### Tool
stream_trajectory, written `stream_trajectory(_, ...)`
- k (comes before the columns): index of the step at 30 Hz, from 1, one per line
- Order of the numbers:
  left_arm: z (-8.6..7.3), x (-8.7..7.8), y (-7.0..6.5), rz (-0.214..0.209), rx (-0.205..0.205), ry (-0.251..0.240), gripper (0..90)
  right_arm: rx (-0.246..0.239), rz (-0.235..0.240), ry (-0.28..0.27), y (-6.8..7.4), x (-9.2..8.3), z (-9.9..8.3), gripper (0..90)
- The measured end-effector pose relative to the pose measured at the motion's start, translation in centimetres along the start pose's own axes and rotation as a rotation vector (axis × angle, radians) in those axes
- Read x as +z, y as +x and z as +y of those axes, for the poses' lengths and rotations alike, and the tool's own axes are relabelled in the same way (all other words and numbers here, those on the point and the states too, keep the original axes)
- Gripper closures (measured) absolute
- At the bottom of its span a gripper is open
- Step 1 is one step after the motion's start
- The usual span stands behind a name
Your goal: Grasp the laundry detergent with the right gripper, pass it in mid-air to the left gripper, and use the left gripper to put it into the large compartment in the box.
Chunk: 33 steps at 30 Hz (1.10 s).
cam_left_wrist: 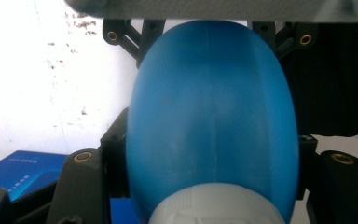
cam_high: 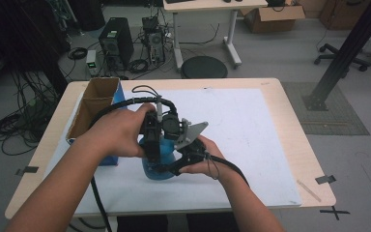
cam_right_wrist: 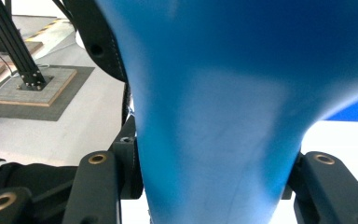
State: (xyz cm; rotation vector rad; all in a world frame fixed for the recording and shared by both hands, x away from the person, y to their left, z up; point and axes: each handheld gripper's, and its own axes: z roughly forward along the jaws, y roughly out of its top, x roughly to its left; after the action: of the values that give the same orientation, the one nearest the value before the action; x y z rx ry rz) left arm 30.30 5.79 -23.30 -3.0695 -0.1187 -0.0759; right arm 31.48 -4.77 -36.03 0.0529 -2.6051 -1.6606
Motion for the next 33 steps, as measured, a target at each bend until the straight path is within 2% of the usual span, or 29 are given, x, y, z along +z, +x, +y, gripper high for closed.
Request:
stream_trajectory(7,0.0,-0.2,-0.1,-0.001,-0.009,0.003,38.9,-0.009,0.016,-0.011,0.0,0.0,0.1,44.8)
stream_trajectory(11,0.0,-0.3,-0.1,0.01,0.002,-0.001,38.9,-0.013,0.014,-0.022,-0.2,-0.1,0.1,43.2)
stream_trajectory(15,0.1,-0.6,-0.1,0.019,-0.002,0.001,38.9,0.013,0.006,-0.046,-0.5,-0.2,-0.2,25.8)
stream_trajectory(23,0.2,-0.8,0.1,0.013,-0.014,0.006,38.9,0.054,-0.002,-0.061,-0.7,-0.7,-0.8,15.5)
stream_trajectory(27,0.2,-0.9,0.2,0.01,-0.022,0.007,38.8,0.091,0.025,-0.067,-1.1,-1.1,-1.2,6.1)
stream_trajectory(33,0.3,-1.4,0.3,0.007,-0.036,0.009,38.8,0.121,0.043,-0.072,-1.4,-1.9,-1.4,0.5)
